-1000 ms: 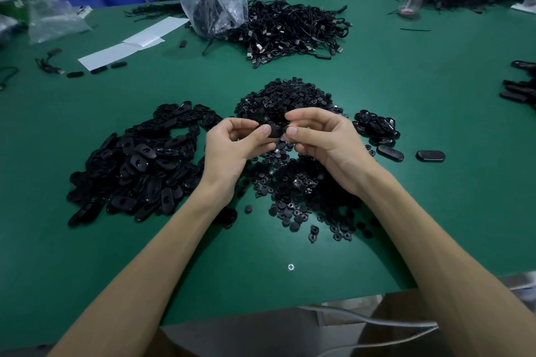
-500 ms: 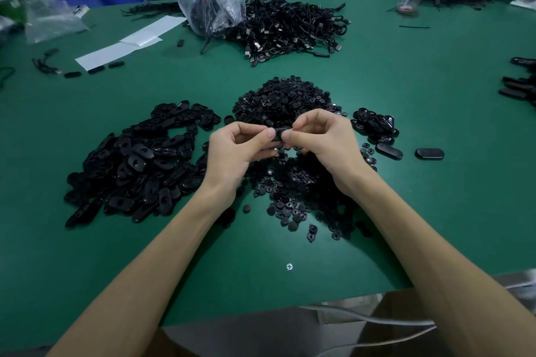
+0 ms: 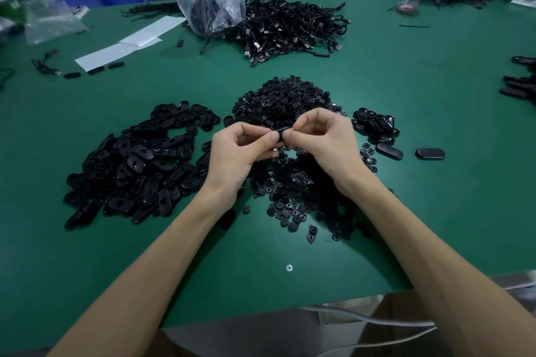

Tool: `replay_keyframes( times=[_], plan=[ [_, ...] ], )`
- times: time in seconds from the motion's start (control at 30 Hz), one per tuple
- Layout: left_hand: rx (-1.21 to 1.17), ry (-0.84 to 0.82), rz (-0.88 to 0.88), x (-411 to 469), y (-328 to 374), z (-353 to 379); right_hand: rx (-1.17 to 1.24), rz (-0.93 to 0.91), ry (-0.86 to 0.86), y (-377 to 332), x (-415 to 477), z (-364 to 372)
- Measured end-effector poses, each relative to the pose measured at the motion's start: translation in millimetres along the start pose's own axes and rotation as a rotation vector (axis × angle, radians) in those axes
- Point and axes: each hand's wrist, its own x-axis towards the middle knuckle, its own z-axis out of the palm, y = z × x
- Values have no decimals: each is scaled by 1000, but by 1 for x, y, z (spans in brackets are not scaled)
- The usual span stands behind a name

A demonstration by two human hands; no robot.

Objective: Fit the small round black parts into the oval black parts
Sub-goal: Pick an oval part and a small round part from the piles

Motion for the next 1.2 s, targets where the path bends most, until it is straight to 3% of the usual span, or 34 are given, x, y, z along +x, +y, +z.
replay_keyframes(
  times=[0.67,1.03,1.2],
  plan=[
    [36,21,15,1,0,-1,-132,-52,15,-1,-2,2],
    [186,33,103,-1,-4,3,-570,-443,82,4,-12,15],
    [104,70,40,-1,-3,6,-802,-604,91,3,-14,21]
  ],
)
